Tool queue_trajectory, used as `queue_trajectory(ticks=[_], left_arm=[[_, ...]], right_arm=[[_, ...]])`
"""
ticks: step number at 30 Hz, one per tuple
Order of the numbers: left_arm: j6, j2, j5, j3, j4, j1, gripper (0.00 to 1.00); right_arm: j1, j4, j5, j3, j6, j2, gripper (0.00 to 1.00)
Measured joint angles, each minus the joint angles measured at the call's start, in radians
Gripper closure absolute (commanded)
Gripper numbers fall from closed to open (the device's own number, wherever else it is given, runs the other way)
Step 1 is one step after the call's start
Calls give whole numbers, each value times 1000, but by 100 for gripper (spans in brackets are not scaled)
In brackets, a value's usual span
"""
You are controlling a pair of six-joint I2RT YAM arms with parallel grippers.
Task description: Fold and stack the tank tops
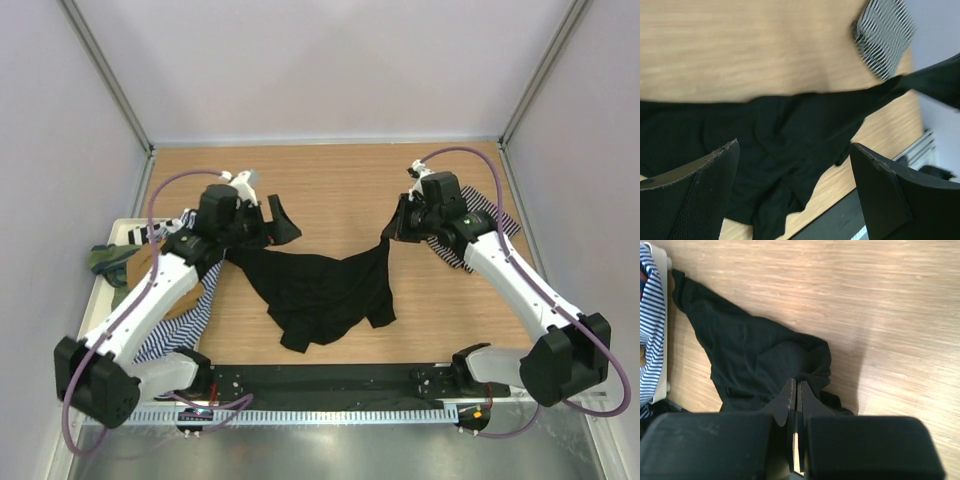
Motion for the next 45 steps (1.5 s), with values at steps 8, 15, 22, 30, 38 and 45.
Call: queue_trajectory(ticks=[8, 15, 22, 30, 38, 45], left_arm=[[45, 345, -206, 142, -163, -126, 6], [50, 605, -360, 289, -241, -139, 15], [59, 808, -380, 421, -306, -139, 35], [68, 766, -334, 330, -343, -140, 34], [60, 670, -308, 190, -354, -147, 100], [66, 738, -285, 324, -385, -125, 100]], right_arm=[[-6, 15, 64, -9, 11, -41, 99], [-14, 14, 71, -9, 11, -49, 99], [-30, 5, 78, -9, 11, -61, 99], [-57, -1, 87, -9, 11, -64, 99], [-60, 0, 86, -9, 12, -62, 99], [-62, 23, 101, 13, 43, 32, 99]])
